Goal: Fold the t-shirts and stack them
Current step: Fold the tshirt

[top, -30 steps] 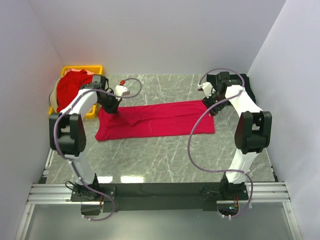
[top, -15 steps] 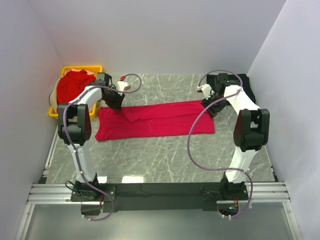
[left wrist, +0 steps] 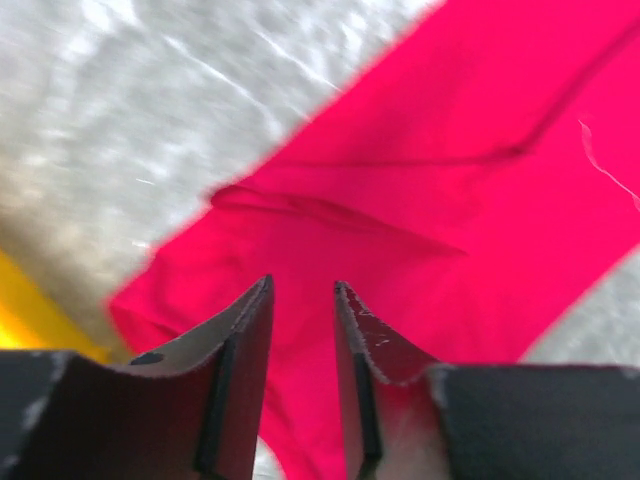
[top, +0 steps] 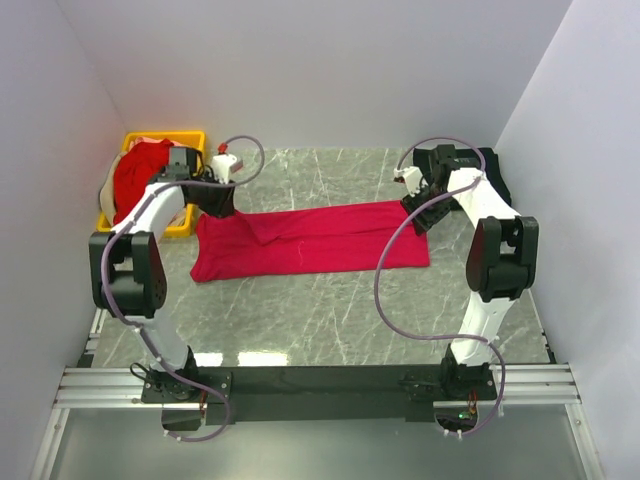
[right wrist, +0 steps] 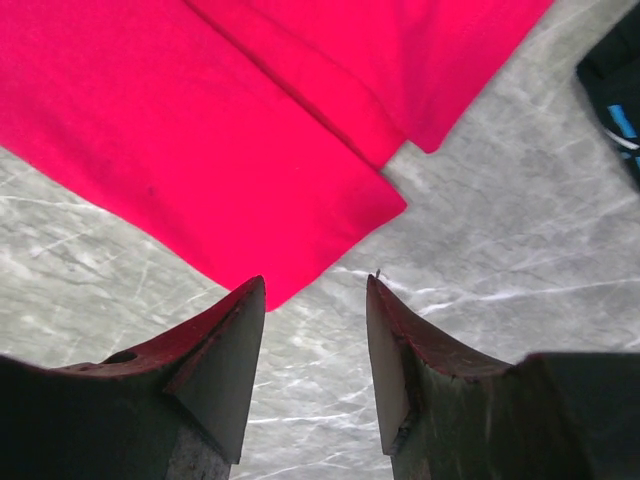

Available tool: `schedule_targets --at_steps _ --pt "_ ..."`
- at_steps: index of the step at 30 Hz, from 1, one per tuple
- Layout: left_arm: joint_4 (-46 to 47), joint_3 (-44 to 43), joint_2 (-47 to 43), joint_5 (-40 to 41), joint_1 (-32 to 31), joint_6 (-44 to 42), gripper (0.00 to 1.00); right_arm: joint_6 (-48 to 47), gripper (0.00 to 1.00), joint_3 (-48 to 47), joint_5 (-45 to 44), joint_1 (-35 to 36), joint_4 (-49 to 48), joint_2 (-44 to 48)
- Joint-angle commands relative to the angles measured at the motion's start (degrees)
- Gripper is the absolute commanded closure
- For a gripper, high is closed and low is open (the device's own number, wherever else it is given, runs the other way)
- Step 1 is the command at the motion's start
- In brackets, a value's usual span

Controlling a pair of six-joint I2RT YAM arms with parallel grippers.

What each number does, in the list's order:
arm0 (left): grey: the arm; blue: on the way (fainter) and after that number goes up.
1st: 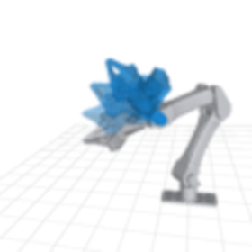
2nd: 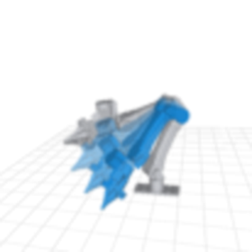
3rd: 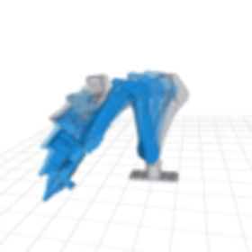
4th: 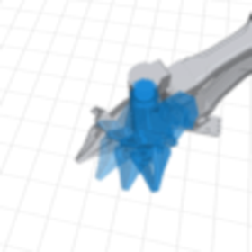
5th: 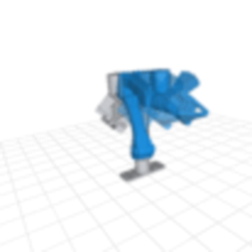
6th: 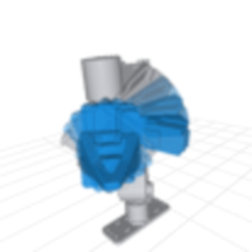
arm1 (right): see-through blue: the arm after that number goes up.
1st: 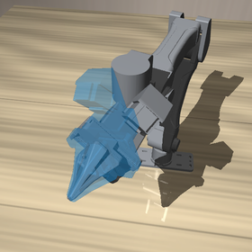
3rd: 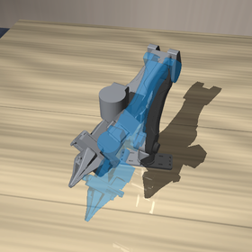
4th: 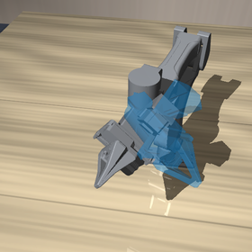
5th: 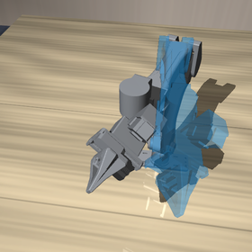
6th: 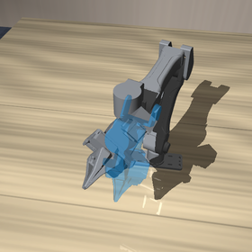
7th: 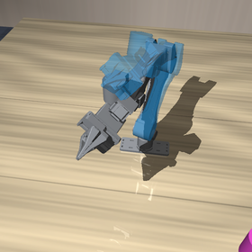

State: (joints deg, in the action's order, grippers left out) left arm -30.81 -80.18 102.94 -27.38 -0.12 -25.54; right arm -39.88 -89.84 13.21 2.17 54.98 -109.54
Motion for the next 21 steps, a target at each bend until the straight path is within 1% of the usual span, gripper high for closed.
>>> schedule_targets --at_steps 1,2,5,8,13,15,21 --pt "-2.2 4.7 -1.4 -2.1 -2.2 1.5 0.65 1.6 0.48 -2.1 2.3 0.6 1.7 -0.7" --pt "-1.8 6.9 -1.4 -1.6 -3.5 1.6 0.66 1.6 0.48 -2.2 2.4 0.6 1.6 -0.8" --pt "-0.3 8.7 -0.9 -1.3 -5.2 2.9 0.69 1.6 0.49 -3.1 2.3 0.7 2.1 -1.2" --pt "-0.5 9.0 0.5 -2.3 -7.3 3.8 0.70 1.5 0.49 -3.1 1.9 0.7 2.0 -1.0" --pt "1.3 9.1 3.0 -2.5 -10.9 5.7 0.69 1.3 0.49 -2.1 1.4 0.6 1.2 -0.7" --pt "2.5 7.2 5.0 -2.1 -11.7 6.8 0.67 1.4 0.49 -2.0 1.6 0.6 1.2 -0.9" --pt "4.3 -5.1 13.9 -2.9 -12.0 10.2 0.65 2.2 0.49 -3.6 2.6 0.8 1.3 -1.3"
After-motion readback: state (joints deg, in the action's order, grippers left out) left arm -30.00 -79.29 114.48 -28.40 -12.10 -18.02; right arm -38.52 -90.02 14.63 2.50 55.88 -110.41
